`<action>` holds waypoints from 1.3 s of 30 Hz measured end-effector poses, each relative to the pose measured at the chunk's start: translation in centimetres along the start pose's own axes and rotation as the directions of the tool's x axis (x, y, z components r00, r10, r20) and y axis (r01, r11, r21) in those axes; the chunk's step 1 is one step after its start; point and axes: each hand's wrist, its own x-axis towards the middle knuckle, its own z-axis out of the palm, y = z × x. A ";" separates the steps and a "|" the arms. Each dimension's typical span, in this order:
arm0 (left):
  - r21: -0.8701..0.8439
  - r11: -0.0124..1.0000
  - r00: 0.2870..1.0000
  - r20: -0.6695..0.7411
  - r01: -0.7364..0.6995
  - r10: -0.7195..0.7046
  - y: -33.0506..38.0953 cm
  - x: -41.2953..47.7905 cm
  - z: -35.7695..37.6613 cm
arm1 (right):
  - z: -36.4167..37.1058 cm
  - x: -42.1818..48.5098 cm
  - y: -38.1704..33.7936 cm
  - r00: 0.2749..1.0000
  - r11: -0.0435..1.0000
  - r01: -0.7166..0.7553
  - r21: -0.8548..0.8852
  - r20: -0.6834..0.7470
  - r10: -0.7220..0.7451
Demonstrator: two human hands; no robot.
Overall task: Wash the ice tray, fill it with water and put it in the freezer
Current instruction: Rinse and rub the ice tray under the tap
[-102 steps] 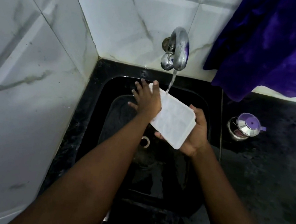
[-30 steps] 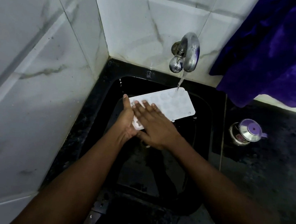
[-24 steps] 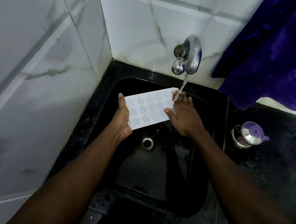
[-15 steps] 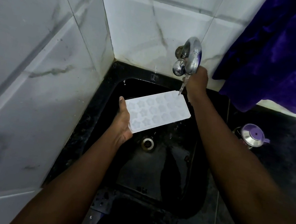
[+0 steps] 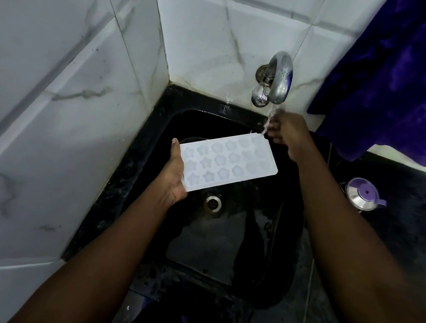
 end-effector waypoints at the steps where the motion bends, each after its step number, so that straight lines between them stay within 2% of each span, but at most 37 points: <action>1: 0.006 1.000 1.000 -0.003 0.004 -0.004 0.0 -0.1 -0.1 | -0.2 -0.5 1.2 1.000 0.993 0.007 -0.120 -0.007 -0.008; 3: 0.018 1.000 1.000 -0.010 0.008 -0.008 0.1 -0.2 -0.4 | -0.4 -2.2 3.2 0.999 0.974 -0.004 -0.229 0.038 0.013; 5: 0.029 1.000 1.000 0.006 0.001 -0.001 0.5 -0.4 -0.3 | -0.8 -4.0 4.6 0.998 0.984 -0.003 -0.179 0.064 0.015; 9: 0.019 0.997 0.997 0.025 -0.072 0.072 1.4 -1.1 0.3 | -1.1 -5.5 6.4 0.999 0.997 0.027 -0.066 -0.036 -0.029; 11: 0.060 0.985 0.987 -0.009 -0.162 0.163 1.8 -2.0 0.6 | -1.5 -6.0 6.8 0.998 0.999 0.020 -0.040 -0.059 -0.022; 13: 0.178 0.946 0.960 -0.021 -0.272 0.280 1.9 -2.0 0.6 | -2.2 -6.6 6.9 0.999 0.999 0.031 -0.041 -0.043 -0.033; 17: 0.363 0.808 0.870 0.013 -0.463 0.493 2.2 -2.1 0.0 | -3.6 -8.3 6.5 0.984 0.985 0.170 -0.026 -0.044 -0.171; 20: 0.458 0.663 0.764 0.058 -0.592 0.642 2.0 -3.1 -0.3 | -4.3 -9.6 6.6 0.940 0.943 0.318 -0.101 -0.093 -0.327; 23: 0.537 0.463 0.606 0.117 -0.705 0.787 1.3 -4.0 -1.0 | -4.4 -11.5 6.6 0.864 0.869 0.444 -0.217 -0.154 -0.480; 26: 0.599 0.261 0.437 0.168 -0.757 0.883 0.3 -5.2 -1.8 | -4.5 -13.2 6.9 0.733 0.743 0.577 -0.340 -0.185 -0.654; 28: 0.602 0.161 0.342 0.199 -0.782 0.918 -0.4 -6.1 -2.3 | -4.6 -13.9 7.4 0.622 0.620 0.640 -0.453 -0.168 -0.765; 29: 0.608 0.083 0.271 0.224 -0.789 0.936 -0.6 -6.3 -2.6 | -4.6 -14.1 7.8 0.573 0.560 0.652 -0.510 -0.152 -0.805; 31: 0.656 -0.086 0.138 0.283 -0.750 0.949 -1.0 -6.9 -3.1 | -4.7 -14.6 8.5 0.492 0.472 0.660 -0.584 -0.138 -0.860; 32: 0.679 -0.145 0.093 0.301 -0.720 0.949 -1.1 -7.2 -3.4 | -4.7 -15.0 8.8 0.454 0.441 0.665 -0.602 -0.142 -0.879; 36: 0.696 -0.277 -0.040 0.337 -0.662 0.941 -1.4 -8.1 -3.9 | -4.6 -15.6 9.6 0.358 0.391 0.681 -0.619 -0.184 -0.916; 39: 0.713 -0.310 -0.073 0.342 -0.629 0.937 -1.6 -8.1 -4.3 | -4.6 -15.8 9.7 0.293 0.359 0.679 -0.640 -0.211 -0.932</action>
